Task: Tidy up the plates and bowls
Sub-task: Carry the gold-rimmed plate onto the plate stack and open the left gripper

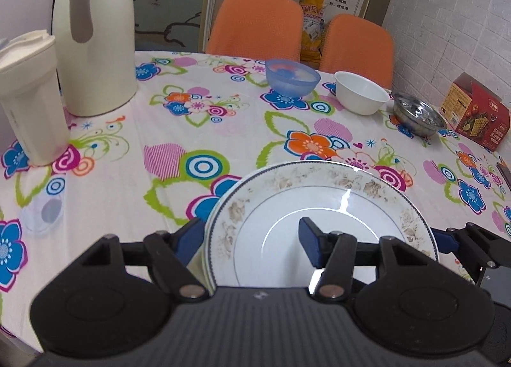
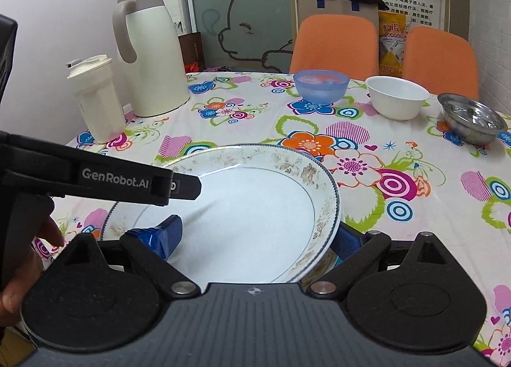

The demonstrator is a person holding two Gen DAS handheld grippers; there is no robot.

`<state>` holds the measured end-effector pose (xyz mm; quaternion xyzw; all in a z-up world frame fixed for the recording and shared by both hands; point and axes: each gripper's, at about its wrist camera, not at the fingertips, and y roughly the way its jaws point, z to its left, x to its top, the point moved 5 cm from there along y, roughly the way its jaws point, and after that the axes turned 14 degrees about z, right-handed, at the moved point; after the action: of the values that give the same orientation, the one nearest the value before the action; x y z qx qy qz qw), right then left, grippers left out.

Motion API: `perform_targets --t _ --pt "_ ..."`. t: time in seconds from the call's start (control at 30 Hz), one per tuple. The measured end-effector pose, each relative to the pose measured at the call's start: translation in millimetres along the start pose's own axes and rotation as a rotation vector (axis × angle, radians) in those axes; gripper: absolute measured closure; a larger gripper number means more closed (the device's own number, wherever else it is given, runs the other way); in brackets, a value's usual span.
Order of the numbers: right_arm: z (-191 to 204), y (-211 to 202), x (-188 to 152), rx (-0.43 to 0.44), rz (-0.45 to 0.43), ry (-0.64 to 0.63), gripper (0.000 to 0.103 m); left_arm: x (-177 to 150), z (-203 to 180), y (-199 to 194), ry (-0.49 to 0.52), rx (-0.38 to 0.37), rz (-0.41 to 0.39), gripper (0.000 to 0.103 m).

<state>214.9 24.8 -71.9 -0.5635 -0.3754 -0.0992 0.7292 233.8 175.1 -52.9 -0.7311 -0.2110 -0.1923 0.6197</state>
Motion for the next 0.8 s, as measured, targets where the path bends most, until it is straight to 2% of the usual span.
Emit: perform_targets --t 0.27,0.4,0.47,0.6,0.8 --pt "-4.2 -4.4 2.5 0.003 0.004 -0.008 0.02 8.8 -0.5 -17.6 0.0 0.017 -0.059 0.038" --pt "-0.6 -6.0 3.7 0.001 0.058 -0.066 0.019 13.9 -6.7 -20.0 0.008 0.012 -0.072 0.038" --pt "-9.5 -11.0 5.8 0.032 0.041 -0.019 0.02 15.7 -10.7 -21.2 0.01 0.008 -0.076 0.037" --pt "-22.7 -28.5 9.6 -0.006 -0.048 0.018 0.02 16.1 -19.9 -24.0 0.025 0.003 -0.084 0.035" --pt "-36.6 -36.5 5.0 0.002 -0.065 0.049 0.02 18.9 -39.8 -26.5 0.057 -0.012 -0.088 0.034"
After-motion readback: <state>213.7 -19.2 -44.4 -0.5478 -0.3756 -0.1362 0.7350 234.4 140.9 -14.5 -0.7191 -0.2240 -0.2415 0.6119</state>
